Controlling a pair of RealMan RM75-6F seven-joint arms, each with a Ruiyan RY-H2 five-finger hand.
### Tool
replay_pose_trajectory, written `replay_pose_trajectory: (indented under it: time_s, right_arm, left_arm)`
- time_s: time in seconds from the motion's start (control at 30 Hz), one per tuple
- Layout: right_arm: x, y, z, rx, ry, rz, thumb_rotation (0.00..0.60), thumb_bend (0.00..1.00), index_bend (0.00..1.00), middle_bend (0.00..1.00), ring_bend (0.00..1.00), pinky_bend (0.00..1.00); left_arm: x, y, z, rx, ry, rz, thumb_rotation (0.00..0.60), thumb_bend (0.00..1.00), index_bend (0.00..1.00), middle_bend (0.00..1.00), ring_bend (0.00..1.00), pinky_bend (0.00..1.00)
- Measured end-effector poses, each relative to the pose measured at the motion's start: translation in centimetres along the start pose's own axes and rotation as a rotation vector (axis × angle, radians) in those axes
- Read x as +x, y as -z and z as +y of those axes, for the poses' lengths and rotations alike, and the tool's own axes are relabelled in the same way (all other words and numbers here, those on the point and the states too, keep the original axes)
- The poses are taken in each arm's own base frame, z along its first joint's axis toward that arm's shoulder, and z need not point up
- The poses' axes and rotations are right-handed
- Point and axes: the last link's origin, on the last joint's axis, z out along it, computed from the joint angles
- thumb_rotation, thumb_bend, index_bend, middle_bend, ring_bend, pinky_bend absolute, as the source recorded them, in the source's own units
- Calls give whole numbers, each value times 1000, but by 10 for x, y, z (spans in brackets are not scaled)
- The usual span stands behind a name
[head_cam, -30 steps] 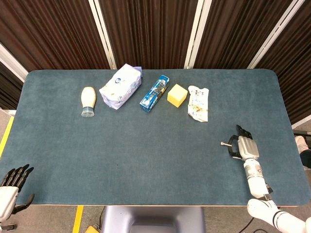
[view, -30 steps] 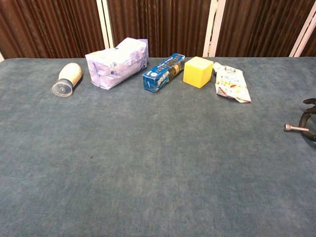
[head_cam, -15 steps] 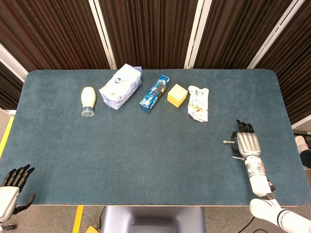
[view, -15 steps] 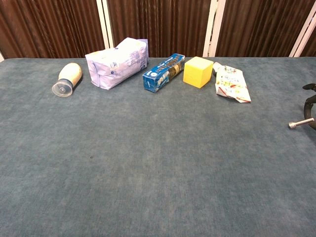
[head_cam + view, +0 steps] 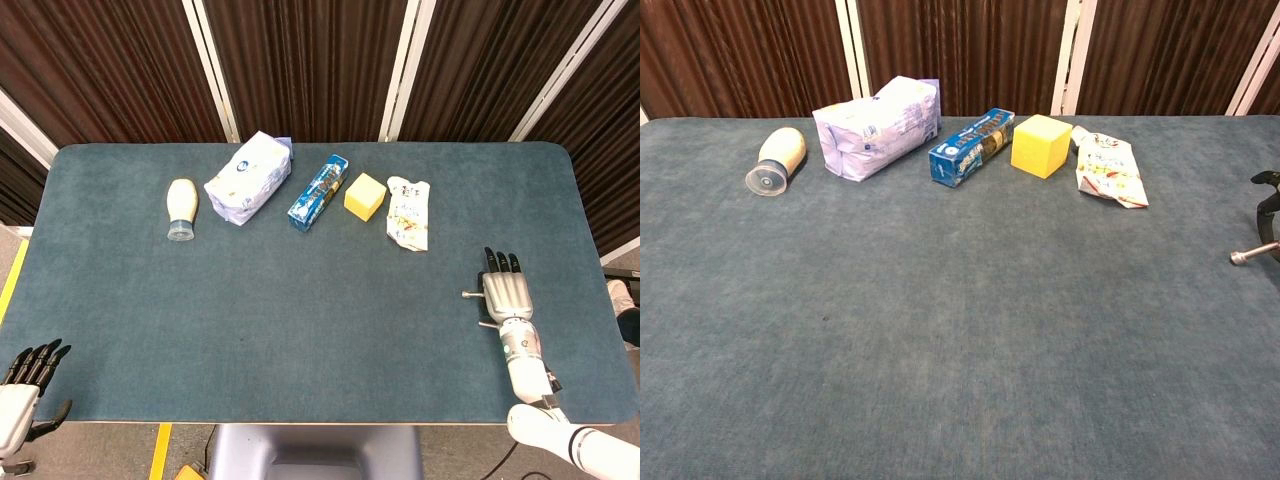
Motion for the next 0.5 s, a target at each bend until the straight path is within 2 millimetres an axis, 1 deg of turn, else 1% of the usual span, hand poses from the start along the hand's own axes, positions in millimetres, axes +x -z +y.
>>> replay_pose_trajectory:
  time_s: [0.3, 0.5]
  right_arm:
    - [4, -2, -3, -1, 13, -4, 600, 549, 683, 99, 0, 0]
    - [6, -2, -7, 3, 18, -6, 600, 549, 657, 99, 0, 0]
  left_arm:
    - [0, 0, 0, 2, 1, 0, 600, 397, 0, 0, 0, 47]
    - [1, 0, -1, 6, 4, 8, 600, 417, 0, 0, 0, 43]
